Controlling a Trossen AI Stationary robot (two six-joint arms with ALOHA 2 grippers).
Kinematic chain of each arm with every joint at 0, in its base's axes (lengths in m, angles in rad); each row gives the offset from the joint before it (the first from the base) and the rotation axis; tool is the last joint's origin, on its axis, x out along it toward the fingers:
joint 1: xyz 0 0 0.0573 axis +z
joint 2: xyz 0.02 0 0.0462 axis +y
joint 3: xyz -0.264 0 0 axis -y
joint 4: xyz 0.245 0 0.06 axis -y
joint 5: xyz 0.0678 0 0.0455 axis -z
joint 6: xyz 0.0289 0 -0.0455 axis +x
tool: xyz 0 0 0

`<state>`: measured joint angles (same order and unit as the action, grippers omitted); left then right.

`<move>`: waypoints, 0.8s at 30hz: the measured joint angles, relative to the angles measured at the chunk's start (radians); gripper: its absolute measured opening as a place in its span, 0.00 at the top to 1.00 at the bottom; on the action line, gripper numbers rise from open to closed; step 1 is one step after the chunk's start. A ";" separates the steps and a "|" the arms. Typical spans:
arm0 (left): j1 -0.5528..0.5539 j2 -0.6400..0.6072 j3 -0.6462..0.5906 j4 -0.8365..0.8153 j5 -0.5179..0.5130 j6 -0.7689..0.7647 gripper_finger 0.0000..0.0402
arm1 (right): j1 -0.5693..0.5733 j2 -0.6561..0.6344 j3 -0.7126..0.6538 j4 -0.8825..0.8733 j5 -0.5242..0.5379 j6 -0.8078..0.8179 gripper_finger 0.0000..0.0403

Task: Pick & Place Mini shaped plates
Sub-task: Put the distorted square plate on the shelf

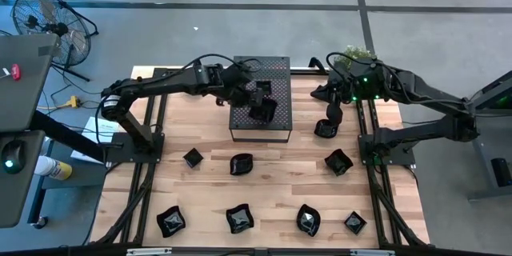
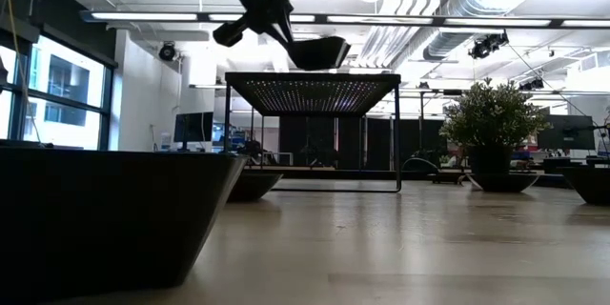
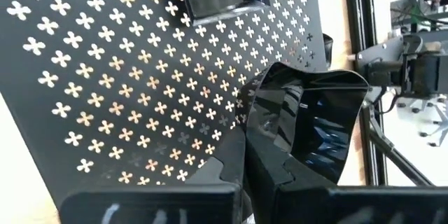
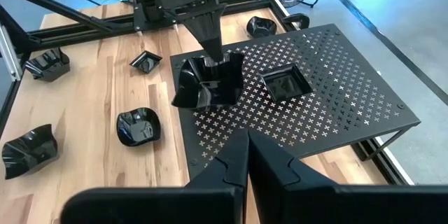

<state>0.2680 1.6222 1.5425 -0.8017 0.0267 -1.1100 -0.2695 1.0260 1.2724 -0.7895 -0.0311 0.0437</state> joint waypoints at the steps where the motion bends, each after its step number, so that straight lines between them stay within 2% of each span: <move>1: 0.000 0.000 0.000 0.000 -0.013 -0.002 1.00 | 0.000 0.000 0.000 0.000 0.000 0.000 0.99; 10: 0.000 0.004 0.000 0.001 -0.035 -0.006 1.00 | 0.000 0.000 0.000 0.000 0.001 0.000 0.99; 24: 0.000 0.048 -0.002 0.035 -0.010 -0.007 1.00 | 0.000 0.000 0.000 0.007 0.002 -0.011 0.99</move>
<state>0.2680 1.6699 1.5407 -0.7671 0.0165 -1.1167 -0.2697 1.0264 1.2724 -0.7826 -0.0290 0.0326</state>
